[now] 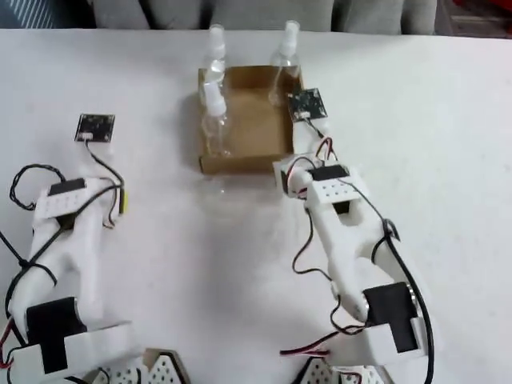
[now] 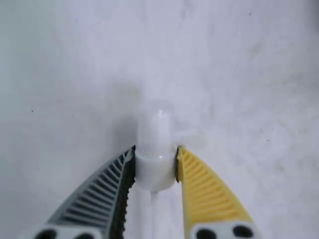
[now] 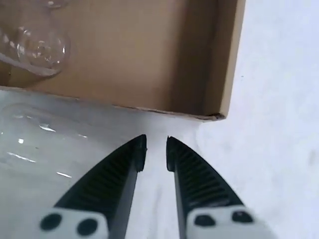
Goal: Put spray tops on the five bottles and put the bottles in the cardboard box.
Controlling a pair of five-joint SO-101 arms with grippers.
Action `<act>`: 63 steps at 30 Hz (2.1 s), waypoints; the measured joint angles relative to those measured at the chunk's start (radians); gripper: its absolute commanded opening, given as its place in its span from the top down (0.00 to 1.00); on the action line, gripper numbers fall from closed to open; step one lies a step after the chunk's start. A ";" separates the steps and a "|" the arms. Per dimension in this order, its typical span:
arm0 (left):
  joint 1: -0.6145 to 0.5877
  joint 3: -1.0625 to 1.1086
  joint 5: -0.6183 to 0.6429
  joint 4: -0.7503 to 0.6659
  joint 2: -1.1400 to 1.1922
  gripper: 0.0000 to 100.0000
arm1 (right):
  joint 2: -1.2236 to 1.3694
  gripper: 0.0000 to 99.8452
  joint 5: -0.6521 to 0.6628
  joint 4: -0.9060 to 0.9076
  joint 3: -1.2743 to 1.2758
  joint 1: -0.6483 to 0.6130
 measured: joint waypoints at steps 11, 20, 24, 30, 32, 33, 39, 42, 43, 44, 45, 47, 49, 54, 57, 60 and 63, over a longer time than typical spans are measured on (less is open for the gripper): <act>0.000 0.000 0.000 0.000 0.000 0.98 | 0.031 0.96 0.000 -0.061 0.000 -0.009; 0.000 0.000 0.000 0.000 0.000 0.98 | 0.120 0.96 0.083 -0.037 -0.011 -0.097; 0.000 0.000 0.000 0.000 0.000 0.98 | 0.117 0.96 0.092 0.043 -0.011 -0.103; 0.000 0.000 0.000 0.000 0.000 0.98 | 0.057 0.96 0.094 0.203 -0.011 -0.155; 0.000 0.000 0.000 0.000 0.000 0.98 | 0.040 0.96 0.094 0.242 -0.011 -0.180; 0.000 0.000 0.000 0.000 0.000 0.98 | 0.032 0.96 0.094 0.256 -0.011 -0.187; 0.000 0.000 0.000 0.000 0.000 0.98 | -0.023 0.96 0.095 0.336 -0.011 -0.195; 0.000 0.000 0.000 0.000 0.000 0.98 | -0.074 0.96 0.095 0.385 -0.011 -0.215; 0.000 0.000 0.000 0.000 0.000 0.98 | -0.094 0.96 0.095 0.400 -0.011 -0.219; 0.000 0.000 0.000 0.000 0.000 0.98 | -0.118 0.96 0.097 0.416 -0.011 -0.221; 0.000 0.000 0.000 0.000 0.000 0.98 | -0.143 0.96 0.097 0.430 -0.011 -0.221; 0.000 0.000 0.000 0.000 0.000 0.98 | -0.198 0.95 0.098 0.462 -0.011 -0.219; 0.000 0.000 0.000 0.000 0.000 0.98 | -0.256 0.91 0.101 0.486 -0.011 -0.218; 0.000 0.000 0.000 0.000 0.000 0.98 | -0.367 0.76 0.104 0.496 -0.011 -0.227; 0.000 0.000 0.000 0.000 0.000 0.98 | -0.377 0.75 0.123 0.496 -0.011 -0.258; 0.000 0.000 0.000 0.000 0.000 0.98 | -0.365 0.75 0.198 0.496 -0.044 -0.301; 0.000 0.000 0.000 0.000 0.003 0.98 | -0.308 0.75 0.230 0.496 -0.095 -0.334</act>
